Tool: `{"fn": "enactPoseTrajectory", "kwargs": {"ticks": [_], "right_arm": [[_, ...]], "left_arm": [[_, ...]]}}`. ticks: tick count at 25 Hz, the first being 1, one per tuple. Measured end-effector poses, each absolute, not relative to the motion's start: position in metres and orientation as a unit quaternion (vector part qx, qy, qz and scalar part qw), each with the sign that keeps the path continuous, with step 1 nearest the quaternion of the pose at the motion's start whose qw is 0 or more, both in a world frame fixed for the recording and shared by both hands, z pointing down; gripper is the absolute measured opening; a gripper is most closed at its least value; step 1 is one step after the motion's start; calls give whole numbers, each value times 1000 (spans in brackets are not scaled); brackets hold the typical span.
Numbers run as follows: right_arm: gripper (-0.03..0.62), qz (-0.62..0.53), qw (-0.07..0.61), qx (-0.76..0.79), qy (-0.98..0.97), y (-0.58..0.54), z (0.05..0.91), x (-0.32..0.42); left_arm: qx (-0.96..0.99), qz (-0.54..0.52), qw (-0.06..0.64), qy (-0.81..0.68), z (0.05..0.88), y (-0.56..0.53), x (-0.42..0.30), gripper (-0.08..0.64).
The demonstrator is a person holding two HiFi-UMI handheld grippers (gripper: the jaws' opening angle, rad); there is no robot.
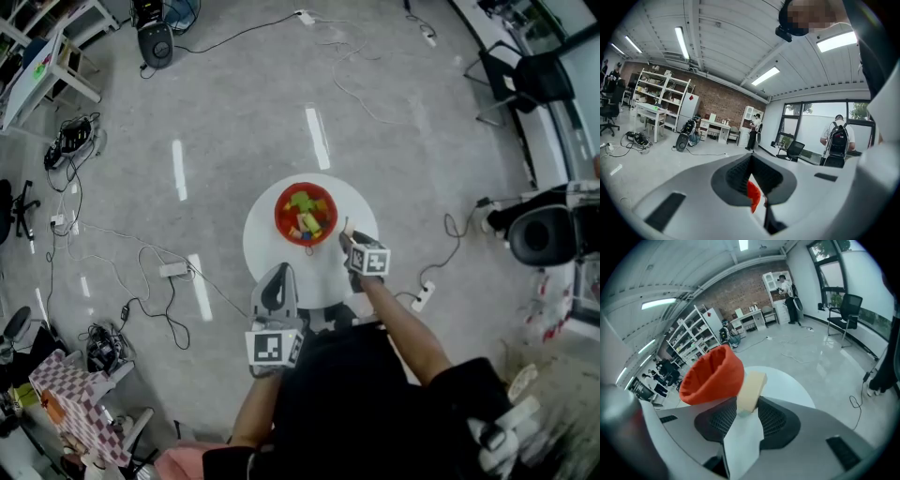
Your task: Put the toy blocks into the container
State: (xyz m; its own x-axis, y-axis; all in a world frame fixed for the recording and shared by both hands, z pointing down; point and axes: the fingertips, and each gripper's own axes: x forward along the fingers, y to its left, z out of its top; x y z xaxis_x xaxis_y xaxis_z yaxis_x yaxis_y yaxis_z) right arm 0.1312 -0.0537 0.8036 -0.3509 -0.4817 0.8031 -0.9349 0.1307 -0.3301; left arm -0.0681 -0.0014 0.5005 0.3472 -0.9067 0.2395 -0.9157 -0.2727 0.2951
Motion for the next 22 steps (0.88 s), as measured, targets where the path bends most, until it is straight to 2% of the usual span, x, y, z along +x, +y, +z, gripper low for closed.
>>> {"fn": "enactPoseTrajectory", "kwargs": {"ticks": [8, 12, 17, 22], "right_arm": [[141, 332, 219, 470, -788, -86, 714, 86], [141, 298, 247, 430, -816, -86, 707, 52], [143, 302, 308, 410, -804, -84, 742, 39], [143, 296, 315, 412, -803, -84, 745, 40]], "left_arm": [[791, 3, 185, -583, 494, 5, -69, -2], [788, 2, 181, -589, 491, 9, -70, -2], [783, 0, 181, -596, 490, 11, -74, -2], [780, 0, 183, -598, 493, 14, -74, -2]]}}
